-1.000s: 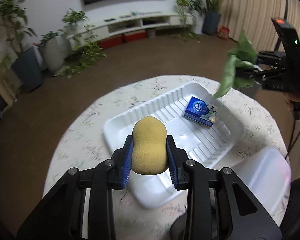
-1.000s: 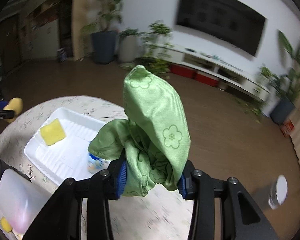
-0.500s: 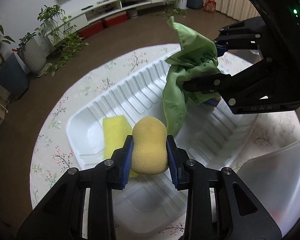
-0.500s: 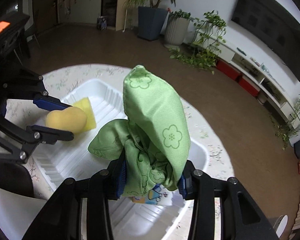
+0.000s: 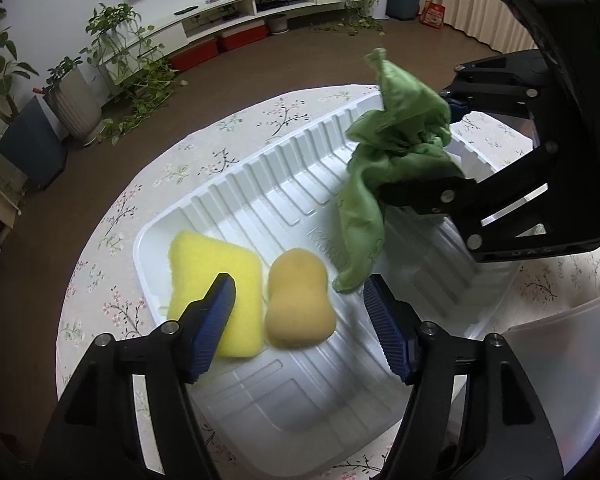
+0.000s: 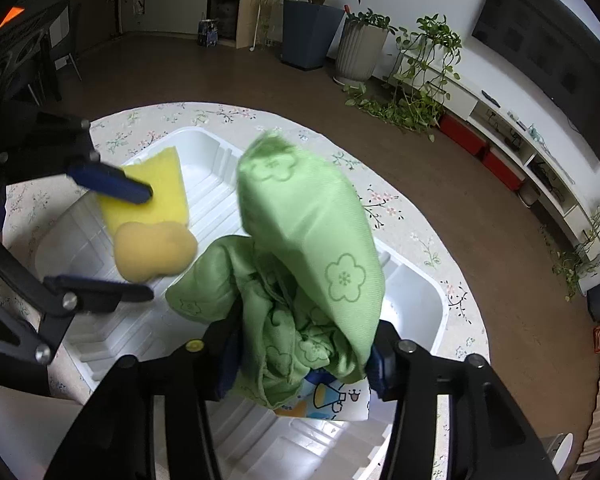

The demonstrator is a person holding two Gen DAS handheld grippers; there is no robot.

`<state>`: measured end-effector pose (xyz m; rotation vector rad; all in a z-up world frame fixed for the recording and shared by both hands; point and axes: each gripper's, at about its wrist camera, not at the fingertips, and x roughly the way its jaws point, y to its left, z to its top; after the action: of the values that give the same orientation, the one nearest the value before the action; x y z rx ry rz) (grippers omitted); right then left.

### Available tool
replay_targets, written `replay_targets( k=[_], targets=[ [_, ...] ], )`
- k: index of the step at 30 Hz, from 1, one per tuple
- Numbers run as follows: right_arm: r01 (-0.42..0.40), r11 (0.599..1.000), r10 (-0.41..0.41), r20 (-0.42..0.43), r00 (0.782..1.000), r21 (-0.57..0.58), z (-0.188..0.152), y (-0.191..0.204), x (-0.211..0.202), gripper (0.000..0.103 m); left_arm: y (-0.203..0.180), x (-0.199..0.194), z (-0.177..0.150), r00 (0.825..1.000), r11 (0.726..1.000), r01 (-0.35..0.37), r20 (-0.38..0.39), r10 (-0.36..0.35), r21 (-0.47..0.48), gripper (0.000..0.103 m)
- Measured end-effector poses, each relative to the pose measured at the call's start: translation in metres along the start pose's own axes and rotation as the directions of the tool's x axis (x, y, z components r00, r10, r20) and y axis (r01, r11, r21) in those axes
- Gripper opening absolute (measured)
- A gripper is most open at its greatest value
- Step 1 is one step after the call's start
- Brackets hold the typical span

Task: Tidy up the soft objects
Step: 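Open the left tool over the tray while the right tool releases the green cloth into it, then move both tools back toward the remaining objects on the table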

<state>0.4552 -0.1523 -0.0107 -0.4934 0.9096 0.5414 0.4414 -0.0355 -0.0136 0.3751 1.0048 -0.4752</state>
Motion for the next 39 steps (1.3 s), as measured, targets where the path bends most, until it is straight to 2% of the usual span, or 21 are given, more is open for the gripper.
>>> replay_targets(
  k=[5,7,9,13,15,17,18,23,30,35,39],
  targets=[
    [0.031,0.999,-0.031,0.009,0.999,-0.017,0.0,0.001,-0.004,0.062,0.002,-0.006,0.0,1.0,1.0,-0.006,0.019,0.006,-0.012,0.067],
    [0.043,0.999,-0.043,0.013,0.999,-0.029,-0.001,0.003,-0.008,0.07,0.002,-0.009,0.001,1.0,1.0,-0.008,0.028,0.008,-0.015,0.07],
    [0.047,0.998,-0.047,0.027,0.999,-0.03,-0.002,0.002,-0.014,0.083,0.003,-0.015,0.002,0.999,1.0,-0.012,0.044,0.013,-0.021,0.07],
    [0.056,0.998,-0.055,0.05,0.997,-0.023,-0.004,-0.002,-0.025,0.092,0.007,-0.027,0.0,0.997,0.999,-0.022,0.073,0.025,-0.035,0.079],
    [0.059,0.998,-0.058,0.061,0.996,-0.01,-0.007,-0.005,-0.032,0.103,0.011,-0.035,-0.003,0.996,0.998,-0.03,0.087,0.034,-0.046,0.085],
    [0.056,0.998,-0.057,0.068,0.996,0.008,-0.011,-0.011,-0.04,0.103,0.016,-0.046,-0.006,0.993,0.997,-0.04,0.112,0.048,-0.069,0.1],
    [0.058,0.998,-0.059,0.071,0.996,0.022,-0.013,-0.014,-0.044,0.103,0.018,-0.049,-0.007,0.991,0.996,-0.041,0.121,0.05,-0.08,0.103],
    [0.077,0.988,-0.091,0.101,0.991,0.136,-0.031,-0.036,-0.068,0.103,0.03,-0.073,-0.016,0.982,0.986,-0.068,0.163,0.092,-0.15,0.103],
    [0.103,0.959,-0.143,0.133,0.981,0.265,-0.059,-0.056,-0.102,0.103,0.027,-0.106,-0.045,0.969,0.977,-0.063,0.223,0.109,-0.202,0.103],
    [0.104,0.931,-0.17,0.164,0.972,0.35,-0.088,-0.062,-0.136,0.103,0.018,-0.141,-0.087,0.952,0.961,-0.062,0.273,0.138,-0.268,0.103],
    [0.107,0.904,-0.198,0.184,0.963,0.414,-0.125,-0.055,-0.167,0.103,0.01,-0.167,-0.126,0.941,0.943,-0.063,0.296,0.166,-0.327,0.103]
  ],
)
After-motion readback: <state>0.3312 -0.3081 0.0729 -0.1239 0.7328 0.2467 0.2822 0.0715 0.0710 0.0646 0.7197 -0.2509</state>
